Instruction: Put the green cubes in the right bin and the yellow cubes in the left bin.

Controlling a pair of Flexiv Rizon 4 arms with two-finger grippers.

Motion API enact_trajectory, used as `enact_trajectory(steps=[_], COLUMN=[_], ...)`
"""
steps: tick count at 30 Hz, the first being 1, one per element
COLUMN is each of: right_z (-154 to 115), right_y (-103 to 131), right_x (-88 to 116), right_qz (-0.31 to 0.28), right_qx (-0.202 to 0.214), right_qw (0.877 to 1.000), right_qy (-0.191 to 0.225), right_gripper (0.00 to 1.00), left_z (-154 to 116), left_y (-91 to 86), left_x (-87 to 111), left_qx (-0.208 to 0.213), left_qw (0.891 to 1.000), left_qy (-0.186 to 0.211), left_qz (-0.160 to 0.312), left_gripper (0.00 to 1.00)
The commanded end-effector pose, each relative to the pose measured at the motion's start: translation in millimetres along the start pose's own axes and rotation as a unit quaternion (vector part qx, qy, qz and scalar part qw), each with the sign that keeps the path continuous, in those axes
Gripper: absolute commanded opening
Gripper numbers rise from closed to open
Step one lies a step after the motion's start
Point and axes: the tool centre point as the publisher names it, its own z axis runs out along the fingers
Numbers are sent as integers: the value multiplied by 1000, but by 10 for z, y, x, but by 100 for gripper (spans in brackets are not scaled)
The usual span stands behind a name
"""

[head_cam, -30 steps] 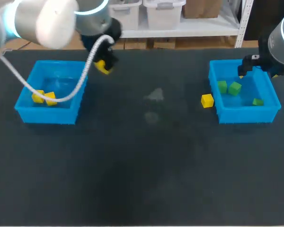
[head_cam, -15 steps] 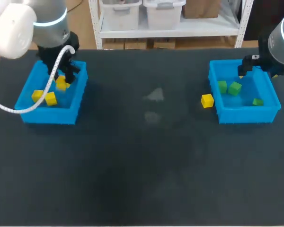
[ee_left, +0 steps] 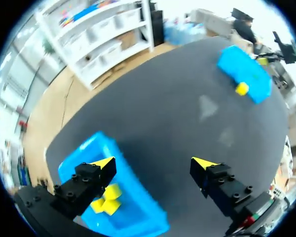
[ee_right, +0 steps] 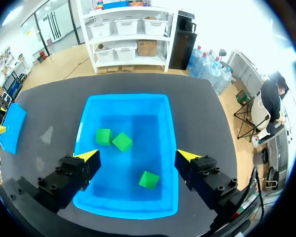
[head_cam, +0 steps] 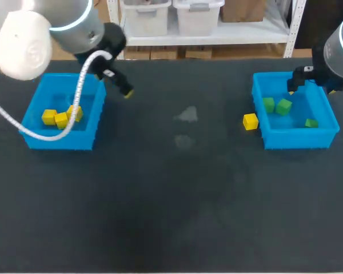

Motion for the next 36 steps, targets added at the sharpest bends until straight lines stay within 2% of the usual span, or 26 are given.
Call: enact_trajectory(steps=[1,6,11,14,18,25,31,36], right_z=[-6,-6,-6,-6,-6,-6,-6,-6], right_y=[0,0,0,0,0,0,0,0], right_x=[27,27,27,27,27,27,27,27], right_qz=[1,1,1,1,1,1,1,1], right_qx=[1,1,1,1,1,1,1,1], right_qw=[1000,1000,1000,1000,1000,1000,1000,1000], right_qy=[-5,-5,-5,-5,-5,-5,-5,-5], right_gripper=[100,100,100,100,100,100,100,100], left_z=[8,43,142,238,393,670,886,958], left_y=[-391,-892,-1366,-1572,-1773,-1979,-2110,-2242], left_x=[-297,-556,-686,-704,-699,-718,-810,-937], left_qx=[45,91,146,173,194,201,178,173], left_qw=[994,981,958,942,929,925,933,935], left_qy=[-28,-43,-48,-44,-32,-4,16,18], left_qz=[93,166,243,282,314,323,311,310], left_gripper=[100,100,100,100,100,100,100,100])
